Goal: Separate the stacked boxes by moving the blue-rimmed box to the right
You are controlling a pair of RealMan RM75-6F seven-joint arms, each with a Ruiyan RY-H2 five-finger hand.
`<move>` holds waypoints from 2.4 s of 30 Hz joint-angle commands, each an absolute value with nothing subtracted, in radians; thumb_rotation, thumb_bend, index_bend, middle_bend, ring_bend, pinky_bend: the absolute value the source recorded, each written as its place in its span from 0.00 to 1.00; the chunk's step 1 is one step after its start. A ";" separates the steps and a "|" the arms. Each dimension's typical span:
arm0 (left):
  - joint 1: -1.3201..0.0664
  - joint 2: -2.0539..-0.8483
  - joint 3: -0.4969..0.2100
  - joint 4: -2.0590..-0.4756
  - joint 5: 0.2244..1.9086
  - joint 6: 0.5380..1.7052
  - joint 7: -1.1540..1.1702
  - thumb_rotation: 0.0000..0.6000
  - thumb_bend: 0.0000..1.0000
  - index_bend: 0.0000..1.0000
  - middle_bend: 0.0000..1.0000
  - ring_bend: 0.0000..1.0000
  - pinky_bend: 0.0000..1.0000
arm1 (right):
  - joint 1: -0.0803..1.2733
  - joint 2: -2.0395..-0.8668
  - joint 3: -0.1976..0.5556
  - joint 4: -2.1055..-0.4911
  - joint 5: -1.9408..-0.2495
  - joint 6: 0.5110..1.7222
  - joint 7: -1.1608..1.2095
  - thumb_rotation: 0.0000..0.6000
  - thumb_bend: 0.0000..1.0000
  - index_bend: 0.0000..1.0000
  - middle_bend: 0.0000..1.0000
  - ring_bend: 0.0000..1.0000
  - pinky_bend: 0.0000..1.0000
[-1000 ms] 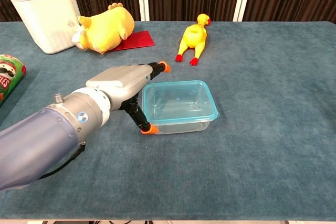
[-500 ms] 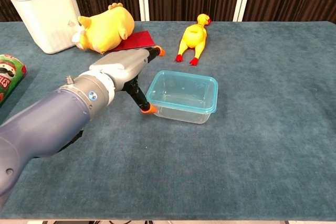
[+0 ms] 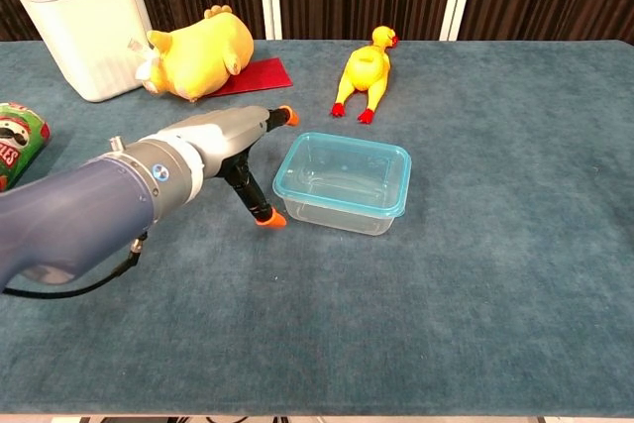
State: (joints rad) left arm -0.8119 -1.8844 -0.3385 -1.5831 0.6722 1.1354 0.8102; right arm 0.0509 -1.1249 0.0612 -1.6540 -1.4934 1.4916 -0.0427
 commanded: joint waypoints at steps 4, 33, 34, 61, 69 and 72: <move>-0.863 -1.875 -0.357 -1.584 0.637 1.127 0.854 1.00 0.01 0.00 0.00 0.00 0.00 | 0.052 -1.125 0.063 -1.653 -1.487 1.488 -0.041 1.00 0.15 0.00 0.00 0.00 0.00; -1.128 -1.918 -0.442 -1.513 0.273 1.174 1.098 1.00 0.01 0.00 0.01 0.02 0.13 | 0.054 -1.123 0.065 -1.660 -1.477 1.478 -0.032 1.00 0.15 0.00 0.00 0.00 0.00; -1.132 -1.920 -0.443 -1.508 0.265 1.174 1.100 1.00 0.01 0.00 0.02 0.03 0.14 | 0.054 -1.123 0.065 -1.660 -1.477 1.478 -0.032 1.00 0.15 0.00 0.00 0.00 0.00; -1.178 -1.865 -0.344 -1.477 0.373 1.043 1.035 1.00 0.12 0.20 0.23 0.17 0.29 | 0.056 -1.117 0.061 -1.666 -1.479 1.473 -0.029 1.00 0.15 0.00 0.00 0.00 0.00; -1.154 -1.800 -0.289 -1.488 0.492 0.943 0.936 1.00 0.12 0.20 0.23 0.17 0.30 | 0.059 -1.114 0.056 -1.679 -1.503 1.477 -0.040 1.00 0.15 0.00 0.00 0.00 0.00; -1.146 -1.785 -0.275 -1.485 0.525 0.918 0.898 1.00 0.12 0.20 0.23 0.17 0.30 | 0.063 -1.113 0.048 -1.693 -1.523 1.476 -0.052 1.00 0.15 0.00 0.00 0.00 0.00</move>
